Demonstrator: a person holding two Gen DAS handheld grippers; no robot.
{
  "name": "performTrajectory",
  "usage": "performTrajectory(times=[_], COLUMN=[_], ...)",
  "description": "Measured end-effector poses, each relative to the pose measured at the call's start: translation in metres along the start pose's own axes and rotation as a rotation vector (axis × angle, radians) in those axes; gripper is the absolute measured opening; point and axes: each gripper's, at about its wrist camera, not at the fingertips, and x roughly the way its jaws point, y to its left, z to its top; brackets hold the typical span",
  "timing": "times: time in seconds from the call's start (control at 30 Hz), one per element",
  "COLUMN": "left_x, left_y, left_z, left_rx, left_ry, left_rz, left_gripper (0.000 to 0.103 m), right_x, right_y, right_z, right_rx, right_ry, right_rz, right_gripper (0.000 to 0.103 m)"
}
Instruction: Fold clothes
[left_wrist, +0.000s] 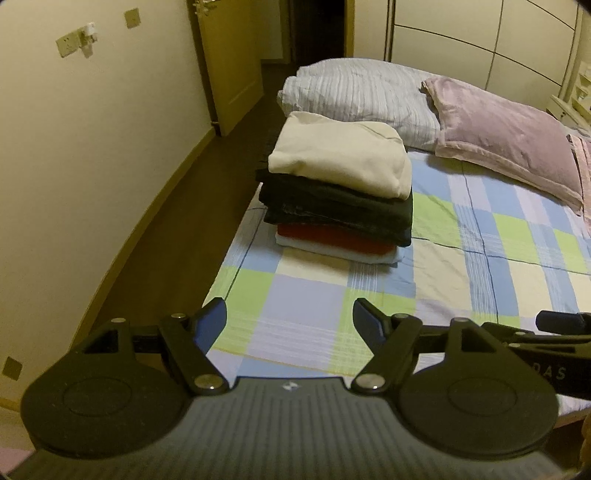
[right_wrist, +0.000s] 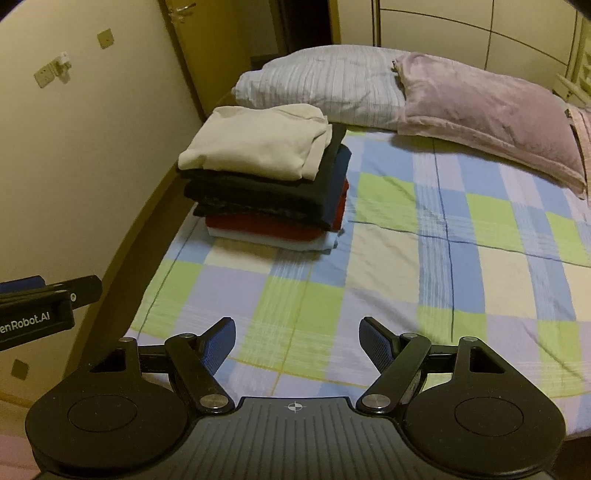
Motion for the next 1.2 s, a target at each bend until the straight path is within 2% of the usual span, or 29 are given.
performTrajectory(times=[0.33, 0.6, 1.2], left_x=[0.032, 0.05, 0.078], left_y=[0.006, 0.007, 0.01], left_z=[0.025, 0.037, 0.051], left_rx=[0.073, 0.107, 0.099], left_ry=[0.013, 0.037, 0.064], left_rz=[-0.065, -0.087, -0.111], left_gripper=[0.073, 0.073, 0.073], right_x=[0.026, 0.044, 0.068], right_y=[0.014, 0.019, 0.024], right_z=[0.019, 0.029, 0.048], right_rx=[0.054, 0.086, 0.09], right_ry=[0.023, 0.05, 0.077], right_rz=[-0.07, -0.083, -0.099], right_gripper=[0.077, 0.077, 0.077])
